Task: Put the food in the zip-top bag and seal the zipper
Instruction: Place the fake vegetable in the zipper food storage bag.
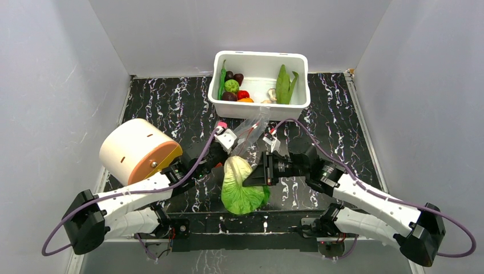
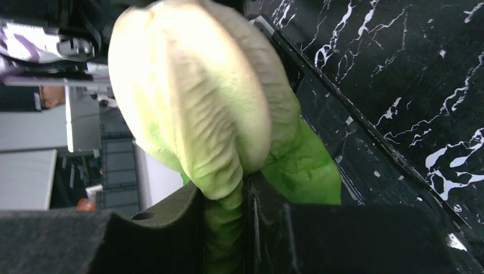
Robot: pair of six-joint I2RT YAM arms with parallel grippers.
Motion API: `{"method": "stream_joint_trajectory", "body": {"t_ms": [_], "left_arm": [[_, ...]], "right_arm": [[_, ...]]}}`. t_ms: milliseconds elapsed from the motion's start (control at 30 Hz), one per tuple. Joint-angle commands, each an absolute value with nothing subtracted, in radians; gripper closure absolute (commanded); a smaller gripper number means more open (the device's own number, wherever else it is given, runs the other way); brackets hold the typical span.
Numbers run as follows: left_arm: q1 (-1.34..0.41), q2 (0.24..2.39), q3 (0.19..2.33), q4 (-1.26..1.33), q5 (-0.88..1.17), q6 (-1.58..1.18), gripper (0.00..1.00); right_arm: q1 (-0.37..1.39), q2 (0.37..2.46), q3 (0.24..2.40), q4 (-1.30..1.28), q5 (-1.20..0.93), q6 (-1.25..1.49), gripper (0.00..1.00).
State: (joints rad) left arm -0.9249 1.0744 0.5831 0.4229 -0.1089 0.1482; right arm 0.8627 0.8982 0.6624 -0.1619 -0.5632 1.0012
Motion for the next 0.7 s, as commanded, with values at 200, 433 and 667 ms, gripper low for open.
{"method": "stream_joint_trajectory", "body": {"t_ms": [200, 433, 667], "left_arm": [[-0.951, 0.932, 0.539, 0.398, 0.021, 0.123, 1.00], [-0.950, 0.924, 0.562, 0.366, 0.074, 0.117, 1.00], [-0.951, 0.988, 0.595, 0.347, 0.072, 0.191, 1.00]], "right_arm": [[0.676, 0.914, 0.564, -0.035, -0.441, 1.161, 1.00], [0.671, 0.957, 0.610, -0.115, -0.386, 1.102, 1.00], [0.797, 1.085, 0.796, -0.164, -0.585, 0.865, 1.00]]}}
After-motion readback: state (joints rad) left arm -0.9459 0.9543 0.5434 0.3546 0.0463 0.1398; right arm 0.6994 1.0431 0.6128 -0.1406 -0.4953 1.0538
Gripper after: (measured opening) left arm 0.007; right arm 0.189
